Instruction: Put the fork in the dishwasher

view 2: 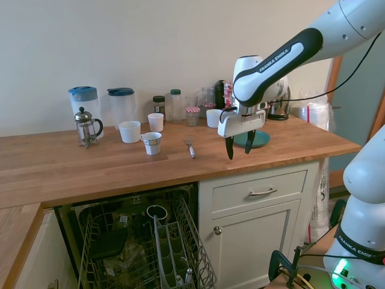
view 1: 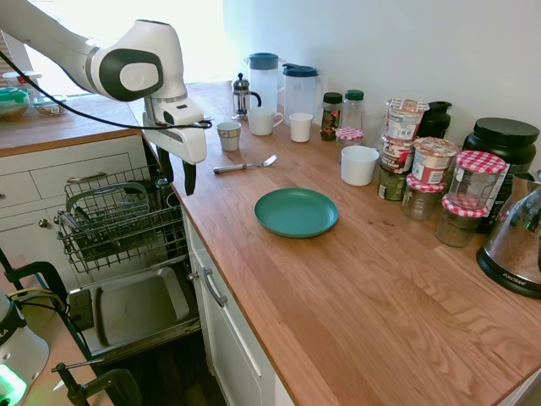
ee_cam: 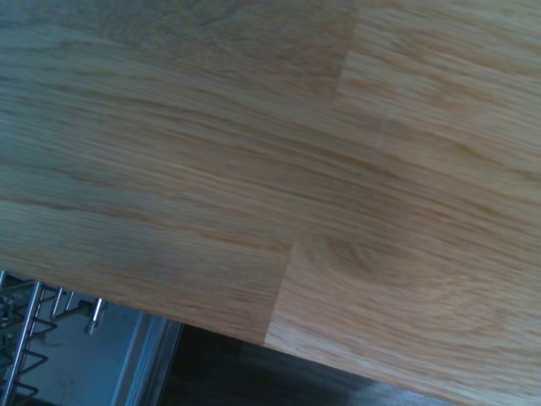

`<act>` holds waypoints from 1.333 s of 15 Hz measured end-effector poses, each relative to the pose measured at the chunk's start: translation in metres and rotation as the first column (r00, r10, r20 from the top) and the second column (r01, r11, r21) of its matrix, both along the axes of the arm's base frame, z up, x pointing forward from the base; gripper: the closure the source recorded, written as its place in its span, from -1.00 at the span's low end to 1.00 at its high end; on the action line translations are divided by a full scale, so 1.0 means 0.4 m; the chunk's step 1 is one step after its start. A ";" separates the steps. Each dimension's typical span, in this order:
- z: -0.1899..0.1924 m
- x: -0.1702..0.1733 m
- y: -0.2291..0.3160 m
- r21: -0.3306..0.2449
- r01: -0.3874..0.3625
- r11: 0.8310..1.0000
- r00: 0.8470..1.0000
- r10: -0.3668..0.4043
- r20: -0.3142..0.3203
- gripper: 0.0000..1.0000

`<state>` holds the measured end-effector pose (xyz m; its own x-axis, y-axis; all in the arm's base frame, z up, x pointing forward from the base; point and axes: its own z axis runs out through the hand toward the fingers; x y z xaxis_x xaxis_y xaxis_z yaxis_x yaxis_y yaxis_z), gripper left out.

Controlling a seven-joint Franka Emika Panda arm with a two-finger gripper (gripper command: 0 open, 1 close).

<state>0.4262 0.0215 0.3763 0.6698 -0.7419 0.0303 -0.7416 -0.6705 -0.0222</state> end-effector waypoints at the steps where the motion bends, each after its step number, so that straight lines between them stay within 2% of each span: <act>1: -0.001 0.000 0.000 0.000 0.000 1.000 1.000 0.000 -0.001 -1.00; 3: 0.003 0.010 0.001 0.005 0.017 1.000 1.000 -0.017 0.011 -1.00; 7: 0.014 0.096 0.031 0.031 0.109 0.994 0.990 -0.112 0.088 -1.00; 13: -0.020 0.243 0.123 0.064 0.230 0.971 0.955 -0.238 0.178 -1.00; 17: -0.060 0.320 0.182 0.025 0.285 0.958 0.931 -0.283 0.230 -1.00; 20: -0.080 0.384 0.205 -0.008 0.333 0.943 0.907 -0.318 0.276 -1.00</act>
<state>0.5798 0.1035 0.3442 0.3525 -0.9094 0.2205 -0.8902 -0.3986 -0.2206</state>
